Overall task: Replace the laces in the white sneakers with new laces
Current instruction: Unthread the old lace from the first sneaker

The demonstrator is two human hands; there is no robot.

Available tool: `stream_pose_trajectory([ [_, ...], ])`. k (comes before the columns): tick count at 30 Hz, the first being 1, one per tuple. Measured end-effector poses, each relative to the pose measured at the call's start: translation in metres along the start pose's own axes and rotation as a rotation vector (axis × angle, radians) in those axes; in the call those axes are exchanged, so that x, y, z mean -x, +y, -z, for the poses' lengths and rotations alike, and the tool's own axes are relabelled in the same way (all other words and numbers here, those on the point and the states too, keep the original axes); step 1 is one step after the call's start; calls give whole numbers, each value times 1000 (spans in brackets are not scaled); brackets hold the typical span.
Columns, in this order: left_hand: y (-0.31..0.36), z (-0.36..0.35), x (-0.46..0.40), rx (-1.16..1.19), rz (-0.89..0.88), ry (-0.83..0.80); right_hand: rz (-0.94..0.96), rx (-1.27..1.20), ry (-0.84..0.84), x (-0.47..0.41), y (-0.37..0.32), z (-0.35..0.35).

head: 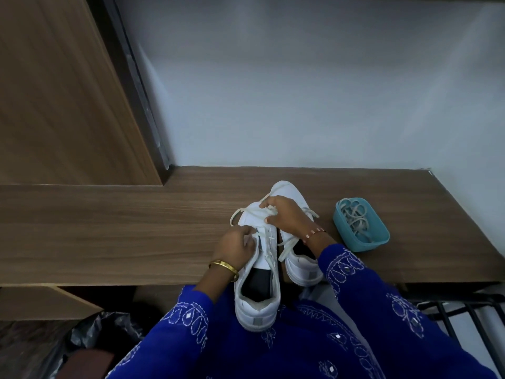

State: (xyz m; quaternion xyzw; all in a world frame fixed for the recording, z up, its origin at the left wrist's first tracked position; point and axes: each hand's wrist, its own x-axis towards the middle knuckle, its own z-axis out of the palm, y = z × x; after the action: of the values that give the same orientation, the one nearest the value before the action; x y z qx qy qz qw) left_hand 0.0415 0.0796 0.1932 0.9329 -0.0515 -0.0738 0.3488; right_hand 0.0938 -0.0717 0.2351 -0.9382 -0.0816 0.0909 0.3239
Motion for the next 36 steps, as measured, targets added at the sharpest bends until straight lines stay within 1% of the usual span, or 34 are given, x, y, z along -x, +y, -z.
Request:
stream_pose_trajectory([
  [2,3,-5,-4,-29,-55,51,18,34,-27,4,-1,-3],
  [4,2,-9,-7,-54,-95,84,50,132,-26,6,-4,-1],
  [7,-3,-11,-10,-72,-126,98,75,239,53,10,-12,8],
  [11,-4,-10,-14,-140,-177,91,63,185,145,22,-13,11],
  [14,-4,-11,-17,-143,-171,111,19,150,182,36,-10,8],
  [17,-3,-12,-18,-126,-168,143,43,208,329,51,-5,1],
  [19,-3,-12,-19,-106,-164,147,39,193,419,59,-6,-4],
  [20,-3,-12,-19,-93,-159,146,7,163,408,62,-8,-7],
  [21,-3,-12,-20,-77,-153,141,-37,150,351,65,-10,-10],
  [23,-3,-12,-20,-50,-144,126,-126,188,185,68,-13,-20],
  [25,-3,-12,-20,-51,-133,114,-155,148,109,68,-14,-32],
  [27,-5,-13,-20,-19,-133,101,-168,101,103,65,-13,-40],
  [28,-7,-14,-19,42,-120,113,-180,91,101,63,-13,-41],
  [29,-8,-13,-20,154,-73,136,-190,82,99,61,-13,-40],
  [31,-12,-9,-19,449,98,207,-200,44,90,59,-12,-36],
  [32,-16,-8,-20,542,176,245,-205,21,86,59,-11,-34],
  [34,-26,-4,-22,548,241,264,-229,-14,76,59,-10,-31],
  [36,-30,0,-23,508,241,248,-271,-66,129,56,-9,-27],
])
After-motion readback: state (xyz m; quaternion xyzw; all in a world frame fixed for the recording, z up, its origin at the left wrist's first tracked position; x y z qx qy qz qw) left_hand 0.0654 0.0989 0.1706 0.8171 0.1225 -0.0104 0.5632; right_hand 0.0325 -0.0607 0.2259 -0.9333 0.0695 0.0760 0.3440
